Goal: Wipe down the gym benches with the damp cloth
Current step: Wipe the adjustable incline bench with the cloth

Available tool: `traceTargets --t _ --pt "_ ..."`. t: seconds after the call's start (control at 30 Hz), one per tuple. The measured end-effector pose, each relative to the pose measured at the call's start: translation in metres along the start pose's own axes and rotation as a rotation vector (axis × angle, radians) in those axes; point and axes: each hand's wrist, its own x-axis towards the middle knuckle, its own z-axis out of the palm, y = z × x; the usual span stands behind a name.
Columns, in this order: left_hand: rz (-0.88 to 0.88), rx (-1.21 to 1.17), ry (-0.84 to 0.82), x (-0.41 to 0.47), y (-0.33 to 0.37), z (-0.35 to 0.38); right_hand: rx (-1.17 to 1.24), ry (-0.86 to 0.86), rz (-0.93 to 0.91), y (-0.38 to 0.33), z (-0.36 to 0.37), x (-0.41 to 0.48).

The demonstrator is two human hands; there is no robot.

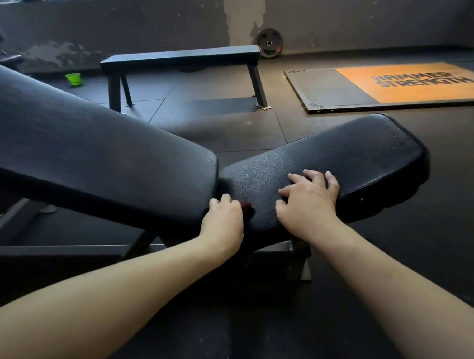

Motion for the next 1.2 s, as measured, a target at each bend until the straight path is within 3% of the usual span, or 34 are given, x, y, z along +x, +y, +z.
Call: traceTargets --t 0.27,0.43,0.57,0.7,0.93,1.1,1.2 --pt "0.099 -0.161 -0.067 -0.044 -0.012 -0.015 0.108 -0.021 -0.073 0.002 -0.008 -0.017" --pt "0.077 -0.581 0.005 -0.039 0.007 -0.065 0.516 0.116 -0.145 0.014 -0.03 -0.034" --pt "0.128 -0.964 0.052 -0.031 0.037 -0.099 0.87 0.173 -0.026 0.026 -0.049 -0.042" --pt "0.185 -1.158 0.036 -0.02 0.069 -0.103 1.145 0.19 0.117 0.042 -0.061 -0.049" --pt "0.258 -1.107 0.047 -0.003 0.114 -0.09 1.537 0.132 0.252 0.072 -0.066 -0.055" --pt "0.265 -1.142 0.036 -0.001 0.098 -0.09 1.473 0.083 0.191 0.078 -0.063 -0.053" --pt "0.242 -1.023 0.107 0.003 0.076 -0.088 1.419 0.079 0.17 0.069 -0.063 -0.049"
